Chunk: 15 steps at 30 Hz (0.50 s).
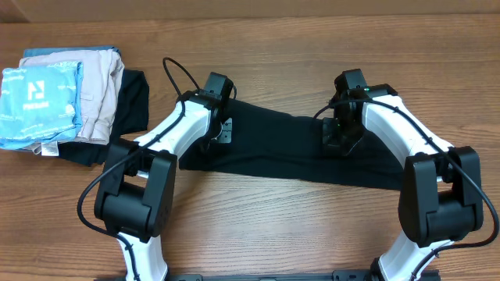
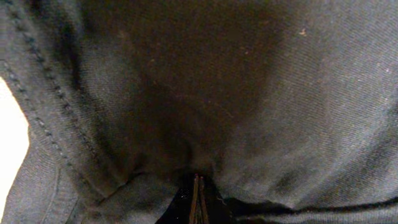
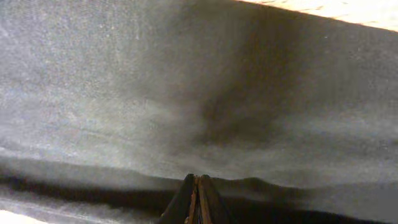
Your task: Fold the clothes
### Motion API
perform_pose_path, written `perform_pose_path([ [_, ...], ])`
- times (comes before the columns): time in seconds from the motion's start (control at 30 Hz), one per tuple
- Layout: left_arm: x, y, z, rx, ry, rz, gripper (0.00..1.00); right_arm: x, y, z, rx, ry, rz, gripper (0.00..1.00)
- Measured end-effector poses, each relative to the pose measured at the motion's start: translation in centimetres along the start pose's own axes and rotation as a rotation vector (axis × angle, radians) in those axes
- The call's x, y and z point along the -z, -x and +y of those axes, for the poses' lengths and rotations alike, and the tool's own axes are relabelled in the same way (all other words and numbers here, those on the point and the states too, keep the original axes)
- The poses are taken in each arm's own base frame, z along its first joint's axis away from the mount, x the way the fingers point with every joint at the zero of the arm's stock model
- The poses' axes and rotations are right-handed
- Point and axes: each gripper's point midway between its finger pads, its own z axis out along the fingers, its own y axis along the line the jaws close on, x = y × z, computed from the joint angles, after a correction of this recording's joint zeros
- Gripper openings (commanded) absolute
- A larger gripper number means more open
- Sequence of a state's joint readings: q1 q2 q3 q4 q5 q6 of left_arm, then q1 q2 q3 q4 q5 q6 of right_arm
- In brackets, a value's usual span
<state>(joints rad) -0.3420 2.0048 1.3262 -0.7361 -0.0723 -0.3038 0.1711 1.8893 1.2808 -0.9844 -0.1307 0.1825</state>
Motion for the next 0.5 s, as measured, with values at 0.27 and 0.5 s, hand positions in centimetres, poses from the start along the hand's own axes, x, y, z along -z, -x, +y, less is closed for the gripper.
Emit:
perform_pose_path([
  [0.27,0.0,0.1,0.7,0.006,0.007,0.003,0.09,-0.8,-3.5,-1.4,-0.012,-0.063,0.119,0.04],
  [0.5,0.0,0.1,0.9,-0.011,0.019,0.0,0.09,-2.2,-6.6,-3.6,-0.089,-0.161,0.189,0.04],
])
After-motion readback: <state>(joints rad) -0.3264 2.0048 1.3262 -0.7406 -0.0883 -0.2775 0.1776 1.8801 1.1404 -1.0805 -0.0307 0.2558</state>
